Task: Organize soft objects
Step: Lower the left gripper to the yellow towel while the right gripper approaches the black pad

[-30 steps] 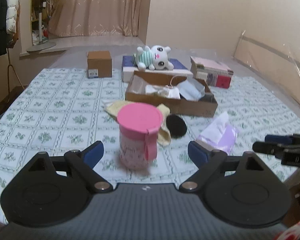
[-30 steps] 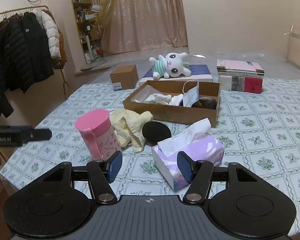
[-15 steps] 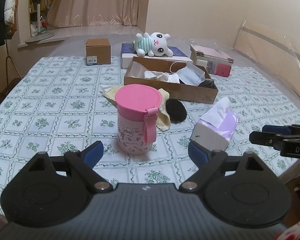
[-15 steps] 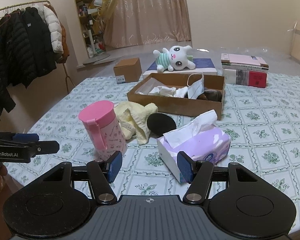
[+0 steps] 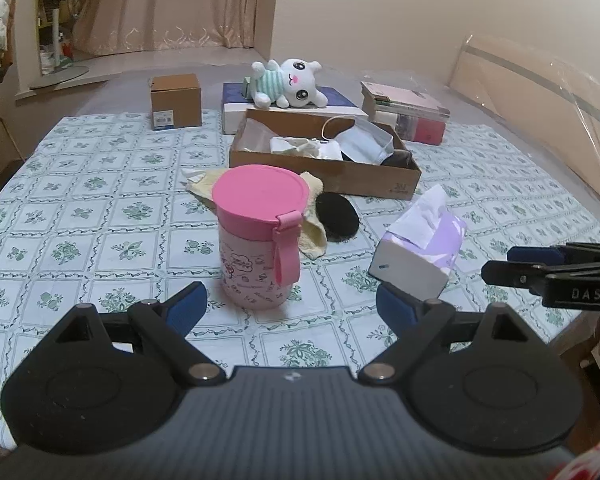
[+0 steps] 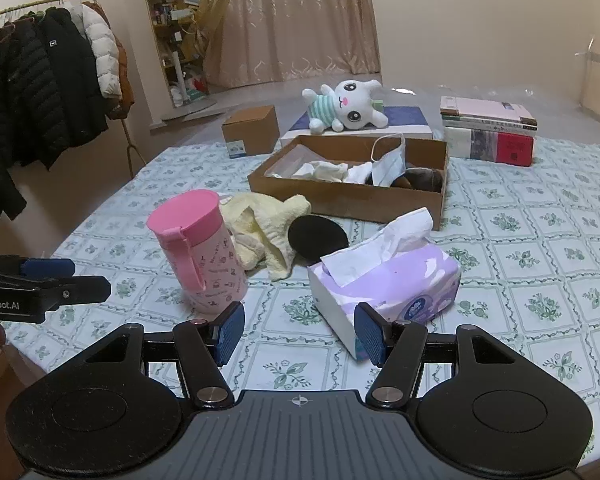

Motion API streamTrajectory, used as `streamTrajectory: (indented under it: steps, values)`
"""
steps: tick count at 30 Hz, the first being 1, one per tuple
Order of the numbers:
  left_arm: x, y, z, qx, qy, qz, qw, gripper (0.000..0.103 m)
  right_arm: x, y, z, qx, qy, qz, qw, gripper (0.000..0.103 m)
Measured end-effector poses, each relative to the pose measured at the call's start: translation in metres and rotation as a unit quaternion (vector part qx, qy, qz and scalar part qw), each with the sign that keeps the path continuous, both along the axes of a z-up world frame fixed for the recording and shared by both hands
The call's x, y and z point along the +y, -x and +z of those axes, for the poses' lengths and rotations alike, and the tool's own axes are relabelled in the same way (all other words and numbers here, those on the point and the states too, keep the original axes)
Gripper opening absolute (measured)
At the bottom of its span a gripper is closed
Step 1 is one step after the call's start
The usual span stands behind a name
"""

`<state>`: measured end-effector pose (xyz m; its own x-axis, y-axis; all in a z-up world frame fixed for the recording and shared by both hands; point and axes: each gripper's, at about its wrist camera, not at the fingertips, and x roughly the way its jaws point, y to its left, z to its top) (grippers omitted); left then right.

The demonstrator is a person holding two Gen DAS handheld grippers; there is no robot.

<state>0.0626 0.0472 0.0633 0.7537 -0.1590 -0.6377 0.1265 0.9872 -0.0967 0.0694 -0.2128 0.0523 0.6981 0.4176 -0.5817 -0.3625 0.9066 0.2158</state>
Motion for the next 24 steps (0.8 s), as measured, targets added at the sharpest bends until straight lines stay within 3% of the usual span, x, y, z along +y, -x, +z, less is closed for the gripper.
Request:
streamTrajectory:
  steps: [15, 19, 24]
  values:
    - [0.021, -0.053, 0.016, -0.007, 0.0, -0.044, 0.999, 0.09, -0.002, -0.048, -0.002, -0.006, 0.015, 0.029, 0.999, 0.061]
    - [0.031, -0.081, 0.029, -0.008, -0.013, -0.064, 0.9978, 0.09, 0.002, -0.072, 0.001, -0.014, 0.036, 0.064, 0.997, 0.061]
    - [0.04, -0.125, 0.042, 0.003, -0.062, -0.095, 0.9935, 0.09, 0.01, -0.107, 0.008, -0.028, 0.078, 0.122, 0.989, 0.061]
